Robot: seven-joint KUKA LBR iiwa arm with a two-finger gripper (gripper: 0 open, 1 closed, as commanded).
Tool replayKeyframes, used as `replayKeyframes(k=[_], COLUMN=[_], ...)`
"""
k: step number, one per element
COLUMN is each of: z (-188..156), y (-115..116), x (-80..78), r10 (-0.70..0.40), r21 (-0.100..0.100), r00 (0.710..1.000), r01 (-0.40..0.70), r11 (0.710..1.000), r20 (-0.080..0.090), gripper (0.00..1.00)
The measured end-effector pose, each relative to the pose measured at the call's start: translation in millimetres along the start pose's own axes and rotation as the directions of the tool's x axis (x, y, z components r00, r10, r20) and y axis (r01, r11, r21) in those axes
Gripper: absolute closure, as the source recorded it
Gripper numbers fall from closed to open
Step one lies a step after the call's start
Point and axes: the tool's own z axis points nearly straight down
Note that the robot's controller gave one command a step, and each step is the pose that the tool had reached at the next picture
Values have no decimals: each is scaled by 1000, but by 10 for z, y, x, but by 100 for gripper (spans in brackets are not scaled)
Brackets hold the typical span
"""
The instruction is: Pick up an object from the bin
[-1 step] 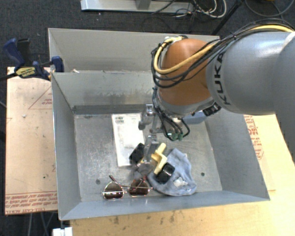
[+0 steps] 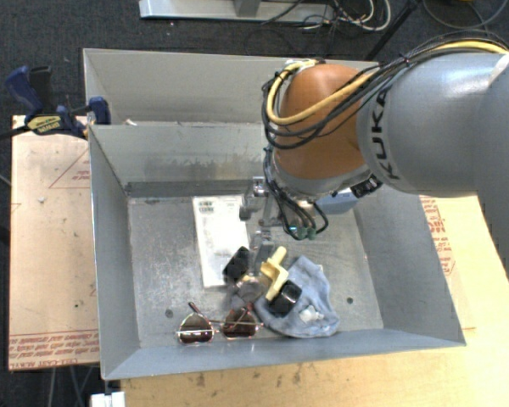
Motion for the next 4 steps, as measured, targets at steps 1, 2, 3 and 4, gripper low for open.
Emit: replayKeyframes(k=[1,2,3,4], z=[371,753,893,907], y=[52,63,-201,-212], x=[9,-9,-46,-45], r10=[-35,47,95,96], r21=[0,0,-17,-16], r00=[999,999,995,995], r01=[35,-47,-95,-96], r11=[999,999,995,995], r20=[10,-5,9,10], gripper=[0,0,100,100])
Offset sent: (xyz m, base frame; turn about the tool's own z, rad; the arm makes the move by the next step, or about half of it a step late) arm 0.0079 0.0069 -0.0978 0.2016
